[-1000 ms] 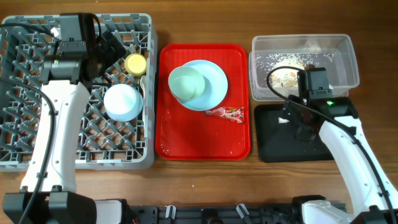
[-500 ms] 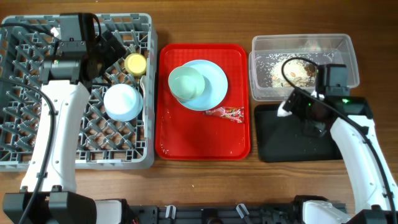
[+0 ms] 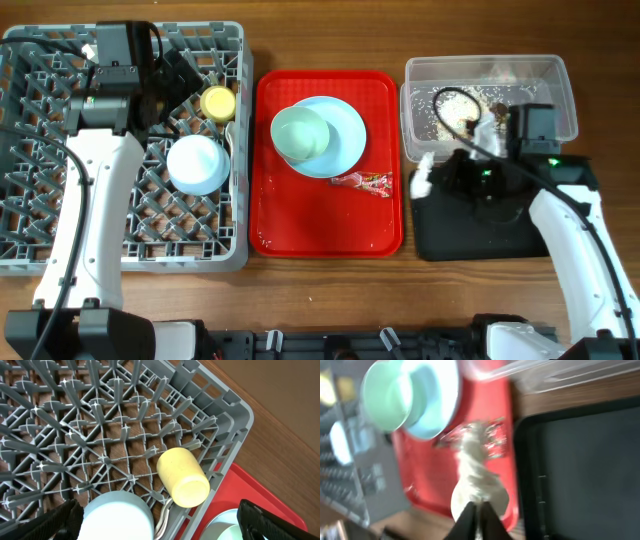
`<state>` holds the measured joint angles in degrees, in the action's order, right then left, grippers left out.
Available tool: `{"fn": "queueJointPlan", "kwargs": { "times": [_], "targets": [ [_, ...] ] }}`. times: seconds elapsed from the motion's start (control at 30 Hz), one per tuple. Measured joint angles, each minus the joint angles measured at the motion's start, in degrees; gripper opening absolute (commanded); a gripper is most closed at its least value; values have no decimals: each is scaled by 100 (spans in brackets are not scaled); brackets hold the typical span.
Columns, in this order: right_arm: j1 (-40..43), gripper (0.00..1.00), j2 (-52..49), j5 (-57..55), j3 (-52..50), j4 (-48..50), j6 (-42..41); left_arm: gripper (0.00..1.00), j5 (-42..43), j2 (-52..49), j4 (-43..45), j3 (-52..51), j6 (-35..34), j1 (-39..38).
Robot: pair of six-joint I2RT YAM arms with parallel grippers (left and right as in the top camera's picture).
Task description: Sort waste into correct bins and load items into the dishwasher rack
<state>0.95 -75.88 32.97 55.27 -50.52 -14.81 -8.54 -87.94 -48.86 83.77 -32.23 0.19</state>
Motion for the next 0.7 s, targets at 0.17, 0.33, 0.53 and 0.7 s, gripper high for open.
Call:
{"fn": "queueJointPlan", "kwargs": {
  "times": [0.17,0.33,0.53,0.7],
  "targets": [
    [-1327,4,-20,-426,-101,343,22,100,2,0,0,0,0,-2],
    [-2695,4,-586,-2000,-179,1488,-334,100,0,0,2,0,0,-2],
    [-3147,89,-1567,-2500,-192,2055,127,100,0,0,0,0,0,-2],
    [-3165,85,-2380,-2771,-149,2472,531,100,0,0,-2,0,0,0]
  ]
}}
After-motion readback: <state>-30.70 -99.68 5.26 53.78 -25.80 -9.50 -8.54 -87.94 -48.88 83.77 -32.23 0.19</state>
